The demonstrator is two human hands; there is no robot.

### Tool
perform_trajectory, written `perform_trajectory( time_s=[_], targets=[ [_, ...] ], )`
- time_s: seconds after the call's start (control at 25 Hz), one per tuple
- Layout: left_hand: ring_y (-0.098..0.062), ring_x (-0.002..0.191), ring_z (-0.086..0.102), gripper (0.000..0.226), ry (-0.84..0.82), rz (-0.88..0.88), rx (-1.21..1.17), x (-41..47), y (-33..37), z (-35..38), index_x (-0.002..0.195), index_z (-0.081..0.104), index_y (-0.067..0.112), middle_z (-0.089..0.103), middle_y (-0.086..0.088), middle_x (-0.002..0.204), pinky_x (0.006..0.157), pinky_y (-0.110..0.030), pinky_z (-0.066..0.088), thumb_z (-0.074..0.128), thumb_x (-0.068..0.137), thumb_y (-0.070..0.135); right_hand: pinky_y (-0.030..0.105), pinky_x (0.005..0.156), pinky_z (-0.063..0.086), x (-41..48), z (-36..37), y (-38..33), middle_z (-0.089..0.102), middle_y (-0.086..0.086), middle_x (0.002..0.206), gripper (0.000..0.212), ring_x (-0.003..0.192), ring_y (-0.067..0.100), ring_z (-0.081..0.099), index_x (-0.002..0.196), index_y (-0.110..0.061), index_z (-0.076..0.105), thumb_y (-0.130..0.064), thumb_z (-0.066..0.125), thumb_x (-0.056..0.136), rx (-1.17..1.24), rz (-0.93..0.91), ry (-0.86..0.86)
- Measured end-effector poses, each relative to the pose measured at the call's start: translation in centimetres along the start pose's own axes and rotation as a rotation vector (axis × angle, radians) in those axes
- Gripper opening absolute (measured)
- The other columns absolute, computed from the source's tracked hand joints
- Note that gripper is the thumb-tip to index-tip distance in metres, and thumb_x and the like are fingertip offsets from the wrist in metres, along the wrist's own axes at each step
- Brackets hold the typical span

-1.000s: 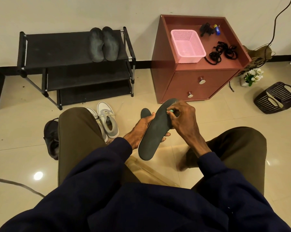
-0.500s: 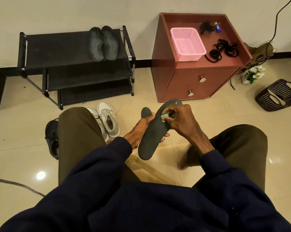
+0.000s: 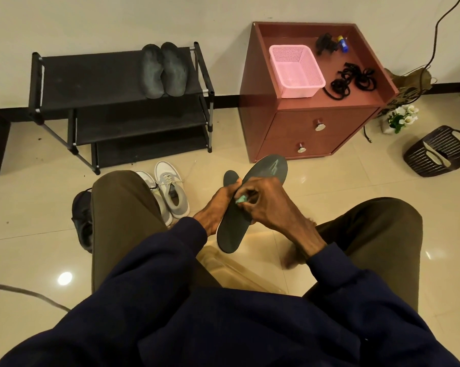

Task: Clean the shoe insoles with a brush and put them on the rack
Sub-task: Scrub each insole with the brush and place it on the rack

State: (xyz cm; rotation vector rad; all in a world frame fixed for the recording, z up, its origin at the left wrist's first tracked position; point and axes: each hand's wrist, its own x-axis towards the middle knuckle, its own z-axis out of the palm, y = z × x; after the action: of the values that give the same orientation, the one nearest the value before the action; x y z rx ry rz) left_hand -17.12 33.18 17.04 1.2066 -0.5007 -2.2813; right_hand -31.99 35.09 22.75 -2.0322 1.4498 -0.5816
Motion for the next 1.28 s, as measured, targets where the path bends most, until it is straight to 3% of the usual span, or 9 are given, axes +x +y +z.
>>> perform_trajectory(
  time_s=[0.16,0.28,0.36,0.52,0.68,0.8,0.88,1.04,1.28],
  targets=[
    [-0.037,0.092,0.070,0.066,-0.068,-0.016,-0.029,0.0,0.1,0.6,0.142,0.056,0.005,0.068,-0.023,0.118,0.074,-0.044,0.058,0.051,0.100,0.055,0.031,0.066,0.062,0.4,-1.1,1.6,0.073,0.001,0.088,0.011,0.072,0.011,0.068,0.090,-0.011,0.077,-0.006,0.080,0.081,-0.061,0.090,0.168],
    [-0.038,0.095,0.070,0.066,-0.068,-0.030,-0.014,0.5,-0.1,0.4,0.141,0.056,0.004,0.067,-0.024,0.120,0.075,-0.043,0.058,0.045,0.102,0.056,0.035,0.071,0.061,0.4,-1.3,2.8,0.074,0.003,0.088,0.010,0.073,0.012,0.067,0.090,-0.010,0.077,-0.006,0.080,0.081,-0.160,0.113,0.313],
    [-0.034,0.085,0.072,0.064,-0.050,-0.044,-0.021,0.2,0.0,0.6,0.140,0.056,0.004,0.069,-0.021,0.113,0.070,-0.042,0.058,0.046,0.102,0.055,0.032,0.070,0.062,0.0,-0.8,1.9,0.072,0.002,0.090,0.011,0.074,0.011,0.067,0.092,-0.010,0.078,-0.006,0.080,0.082,-0.104,0.103,0.234],
    [-0.022,0.069,0.073,0.044,0.043,0.019,0.016,0.3,-0.1,0.3,0.114,0.070,0.007,0.073,-0.013,0.093,0.059,-0.032,0.060,0.047,0.105,0.044,0.020,0.059,0.058,-0.2,-0.1,-0.6,0.067,-0.005,0.085,0.011,0.070,0.006,0.066,0.088,-0.011,0.078,-0.003,0.080,0.081,0.060,0.070,-0.068],
    [-0.035,0.091,0.071,0.065,-0.030,-0.006,-0.013,0.1,0.0,0.5,0.138,0.058,0.004,0.067,-0.023,0.124,0.072,-0.042,0.059,0.044,0.102,0.057,0.022,0.063,0.059,0.7,-1.7,2.2,0.071,0.000,0.084,0.011,0.070,0.011,0.067,0.085,-0.012,0.078,-0.003,0.080,0.078,-0.134,0.145,0.157],
    [-0.036,0.097,0.069,0.068,-0.063,-0.010,0.014,0.4,-0.1,0.5,0.138,0.059,0.003,0.064,-0.025,0.131,0.076,-0.042,0.058,0.040,0.103,0.059,0.018,0.066,0.058,0.5,-2.8,4.2,0.073,0.002,0.085,0.013,0.071,0.012,0.068,0.086,-0.010,0.078,-0.001,0.081,0.077,-0.157,0.205,0.290],
    [-0.037,0.094,0.070,0.070,-0.066,-0.015,0.003,0.4,-0.1,0.6,0.141,0.056,0.003,0.064,-0.026,0.128,0.074,-0.043,0.058,0.043,0.102,0.060,0.017,0.065,0.058,0.0,-2.4,3.2,0.074,-0.001,0.081,0.014,0.068,0.007,0.068,0.086,-0.011,0.079,-0.001,0.083,0.076,-0.073,0.188,0.199],
    [-0.034,0.086,0.069,0.067,-0.032,-0.006,-0.036,0.5,0.1,0.3,0.140,0.057,0.004,0.064,-0.023,0.122,0.070,-0.043,0.058,0.047,0.101,0.058,0.029,0.060,0.063,-0.6,-1.3,0.5,0.075,0.003,0.077,0.012,0.061,0.012,0.072,0.086,-0.008,0.077,-0.001,0.084,0.078,0.164,0.192,-0.091],
    [-0.037,0.099,0.069,0.072,-0.045,-0.023,-0.015,0.6,0.0,0.2,0.140,0.056,0.002,0.064,-0.027,0.130,0.074,-0.042,0.059,0.040,0.102,0.061,0.029,0.069,0.063,0.4,-2.6,4.2,0.075,0.001,0.083,0.014,0.068,0.008,0.069,0.089,-0.010,0.077,-0.009,0.086,0.078,-0.088,0.228,0.278]
  ],
)
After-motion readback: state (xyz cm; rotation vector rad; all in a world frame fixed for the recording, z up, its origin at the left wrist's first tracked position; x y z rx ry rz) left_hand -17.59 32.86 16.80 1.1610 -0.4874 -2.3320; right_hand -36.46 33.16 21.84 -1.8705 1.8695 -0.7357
